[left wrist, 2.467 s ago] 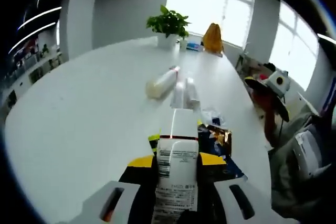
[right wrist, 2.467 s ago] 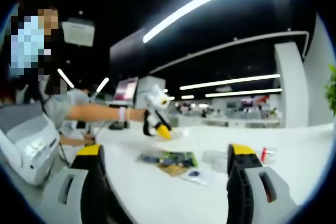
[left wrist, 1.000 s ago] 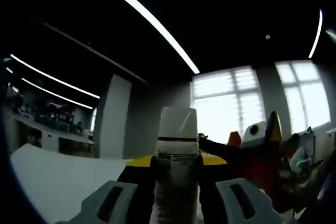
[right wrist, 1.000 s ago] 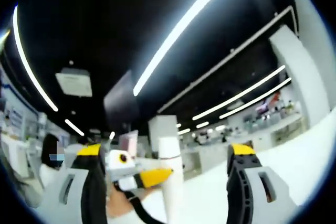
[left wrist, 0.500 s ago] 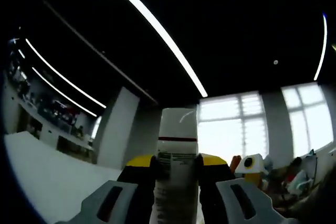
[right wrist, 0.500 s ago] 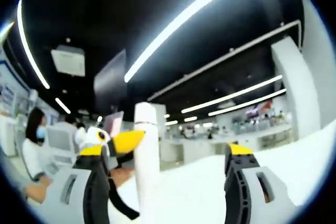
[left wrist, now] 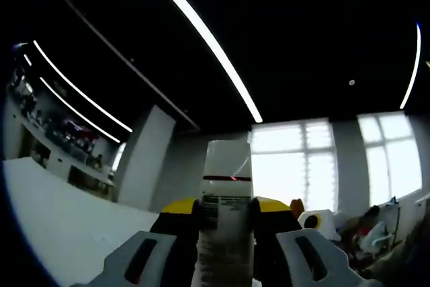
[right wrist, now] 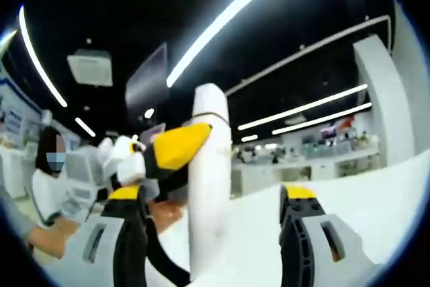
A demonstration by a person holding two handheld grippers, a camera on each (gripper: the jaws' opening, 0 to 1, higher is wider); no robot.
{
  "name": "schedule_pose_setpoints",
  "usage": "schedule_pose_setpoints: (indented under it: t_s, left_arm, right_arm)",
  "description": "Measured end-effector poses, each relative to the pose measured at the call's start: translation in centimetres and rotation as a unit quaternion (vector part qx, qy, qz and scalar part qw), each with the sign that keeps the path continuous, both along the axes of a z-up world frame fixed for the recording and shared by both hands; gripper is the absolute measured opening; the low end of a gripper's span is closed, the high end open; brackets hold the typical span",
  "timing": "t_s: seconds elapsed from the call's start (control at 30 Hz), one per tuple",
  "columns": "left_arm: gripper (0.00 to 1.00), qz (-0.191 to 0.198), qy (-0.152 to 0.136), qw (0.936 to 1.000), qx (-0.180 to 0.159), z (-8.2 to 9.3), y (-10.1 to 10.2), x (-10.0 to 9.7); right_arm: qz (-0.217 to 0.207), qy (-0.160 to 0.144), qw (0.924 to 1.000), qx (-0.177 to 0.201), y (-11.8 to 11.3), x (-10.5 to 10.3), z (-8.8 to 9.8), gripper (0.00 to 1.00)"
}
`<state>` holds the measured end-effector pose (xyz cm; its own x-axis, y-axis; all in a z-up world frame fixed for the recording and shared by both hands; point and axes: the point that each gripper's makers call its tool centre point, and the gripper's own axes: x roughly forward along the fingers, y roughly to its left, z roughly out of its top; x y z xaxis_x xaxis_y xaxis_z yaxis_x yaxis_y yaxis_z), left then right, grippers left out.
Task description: Arrange the skincare products in the storage area until every visible bottle or jar stands upright without overlapping.
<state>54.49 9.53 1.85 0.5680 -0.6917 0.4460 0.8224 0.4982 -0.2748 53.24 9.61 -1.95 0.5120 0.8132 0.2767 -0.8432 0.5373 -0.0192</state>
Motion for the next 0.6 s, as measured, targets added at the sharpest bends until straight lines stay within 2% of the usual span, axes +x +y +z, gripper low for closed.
schedule_pose_setpoints:
  t_s: [0.07,0.13,0.27,0.37,0.43,0.53,0.6]
  left_arm:
    - [0.31,-0.004,0.005,0.9999,-0.010,-0.1,0.5,0.0]
    - [0.31,0.008,0.005,0.9999,-0.008,-0.3,0.8,0.0]
    - [0.31,0.053,-0.008,0.9983,0.024,-0.8,1.3,0.4]
    - [0.31,0.082,-0.027,0.9949,0.052,-1.0,1.3,0.1]
    - [0.31,0.076,-0.027,0.9955,0.048,-1.0,1.1,-0.2]
    - [0.31,0.027,-0.013,0.9993,0.021,-1.0,0.5,-0.9]
    - [0.31,0.025,-0.012,0.9994,0.022,-1.2,0.4,-0.9]
  right_arm:
    - [-0.001,-0.003,1.0000,0.002,-0.3,-0.1,0.0,0.68]
    - [-0.005,-0.005,1.0000,0.002,-0.5,0.0,-0.1,0.64]
    - [-0.033,-0.014,0.9985,-0.041,-0.6,1.1,-1.8,0.60]
    - [-0.033,-0.004,0.9981,-0.052,0.1,1.5,-2.8,0.59]
    - [-0.025,0.004,0.9981,-0.057,0.8,1.5,-3.4,0.58]
    - [-0.013,0.010,0.9971,-0.074,1.8,1.3,-4.4,0.57]
    - [-0.014,0.009,0.9965,-0.081,2.0,1.2,-4.7,0.53]
